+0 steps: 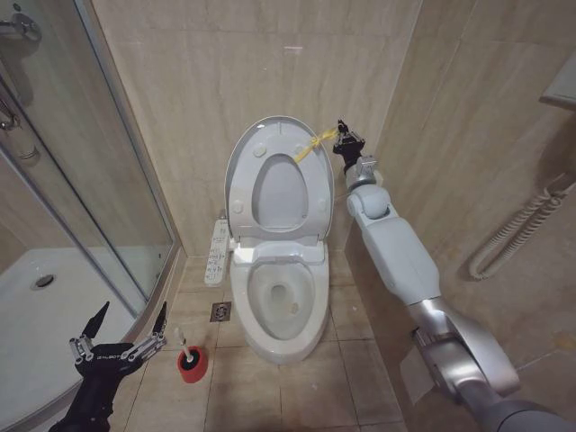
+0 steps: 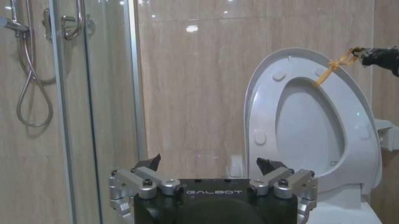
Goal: Open the toilet lid, clean the toilet bowl with a toilet brush, close the toilet lid, and flush.
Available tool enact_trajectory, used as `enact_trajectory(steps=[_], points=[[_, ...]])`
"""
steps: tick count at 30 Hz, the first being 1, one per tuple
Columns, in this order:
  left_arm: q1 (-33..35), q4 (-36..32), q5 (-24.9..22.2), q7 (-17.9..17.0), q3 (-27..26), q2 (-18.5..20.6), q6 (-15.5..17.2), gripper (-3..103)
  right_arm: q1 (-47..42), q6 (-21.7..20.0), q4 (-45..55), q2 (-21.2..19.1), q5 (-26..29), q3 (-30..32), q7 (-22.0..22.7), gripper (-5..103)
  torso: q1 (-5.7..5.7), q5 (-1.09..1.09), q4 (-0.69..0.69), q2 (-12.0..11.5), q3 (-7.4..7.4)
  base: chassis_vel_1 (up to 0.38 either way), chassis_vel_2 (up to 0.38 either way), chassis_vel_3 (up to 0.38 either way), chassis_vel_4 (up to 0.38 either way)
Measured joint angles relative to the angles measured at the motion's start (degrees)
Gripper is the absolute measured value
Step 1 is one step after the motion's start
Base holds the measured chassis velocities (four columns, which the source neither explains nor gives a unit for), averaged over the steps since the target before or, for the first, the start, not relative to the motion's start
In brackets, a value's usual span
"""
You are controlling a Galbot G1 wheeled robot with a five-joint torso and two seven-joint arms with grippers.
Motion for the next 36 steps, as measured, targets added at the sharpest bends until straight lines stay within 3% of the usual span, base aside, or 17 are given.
enact_trajectory(steps=[20, 27, 36], points=[[0.0, 0.0, 0.0, 0.0, 0.0, 0.0, 0.0, 100, -1.6, -7.6, -0.4, -1.4, -3.7, -1.8, -3.0, 2, 0.0, -0.01, 0.0, 0.0, 0.0, 0.0, 0.0, 0.0, 0.0], [0.0, 0.0, 0.0, 0.0, 0.0, 0.0, 0.0, 100, -1.4, -8.3, -1.3, -1.8, -6.9, -1.8, -2.8, 2, 0.0, 0.0, 0.0, 0.0, 0.0, 0.0, 0.0, 0.0, 0.0], [0.0, 0.0, 0.0, 0.0, 0.0, 0.0, 0.0, 100, -3.2, -9.8, 4.7, -3.1, -1.9, -1.4, 1.3, 2, 0.0, 0.0, -0.01, 0.0, 0.0, 0.0, 0.0, 0.0, 0.0]])
